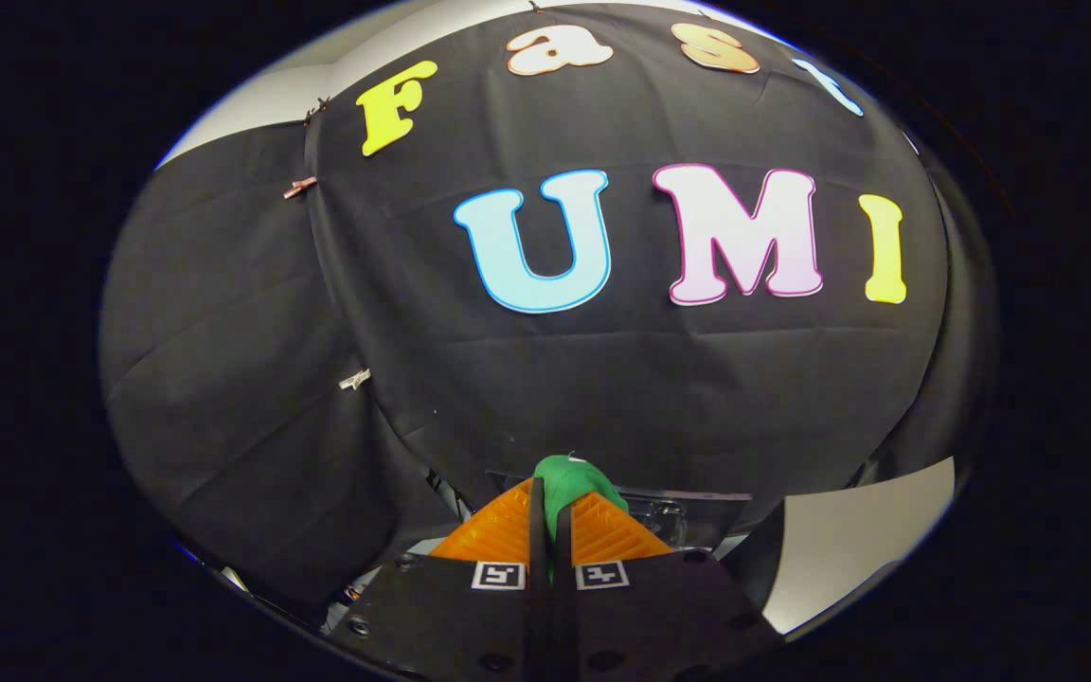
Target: Put the clothes into the washing machine and then close the washing machine lid.
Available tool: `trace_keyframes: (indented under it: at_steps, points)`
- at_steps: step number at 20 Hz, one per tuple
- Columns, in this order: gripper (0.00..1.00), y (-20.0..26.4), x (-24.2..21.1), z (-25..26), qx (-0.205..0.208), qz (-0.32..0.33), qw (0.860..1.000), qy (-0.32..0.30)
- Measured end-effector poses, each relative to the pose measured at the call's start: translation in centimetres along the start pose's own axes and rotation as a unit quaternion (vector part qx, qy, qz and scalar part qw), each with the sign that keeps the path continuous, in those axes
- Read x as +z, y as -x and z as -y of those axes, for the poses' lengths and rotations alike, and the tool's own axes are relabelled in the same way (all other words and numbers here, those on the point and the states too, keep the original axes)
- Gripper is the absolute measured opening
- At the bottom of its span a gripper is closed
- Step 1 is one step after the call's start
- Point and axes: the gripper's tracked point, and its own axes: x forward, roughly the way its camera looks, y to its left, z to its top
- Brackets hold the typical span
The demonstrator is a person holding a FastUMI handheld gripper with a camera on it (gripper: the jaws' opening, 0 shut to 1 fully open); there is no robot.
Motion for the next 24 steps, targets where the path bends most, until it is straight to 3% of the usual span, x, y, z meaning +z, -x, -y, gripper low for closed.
trace_keyframes:
  at_steps: [5, 11, 18, 23, 24]
  points:
    - [0.05, -4.8, -5.8, -0.1, -0.010, -0.022, 0.999, 0.021]
    - [0.05, -10.3, -14.8, 3.7, -0.050, -0.069, 0.996, 0.023]
    - [0.05, -14.0, -23.6, 8.1, -0.096, -0.110, 0.989, 0.031]
    - [0.06, -15.5, -29.1, 10.0, -0.103, -0.138, 0.985, 0.012]
    - [0.12, -15.9, -29.4, 10.3, -0.105, -0.133, 0.985, 0.015]
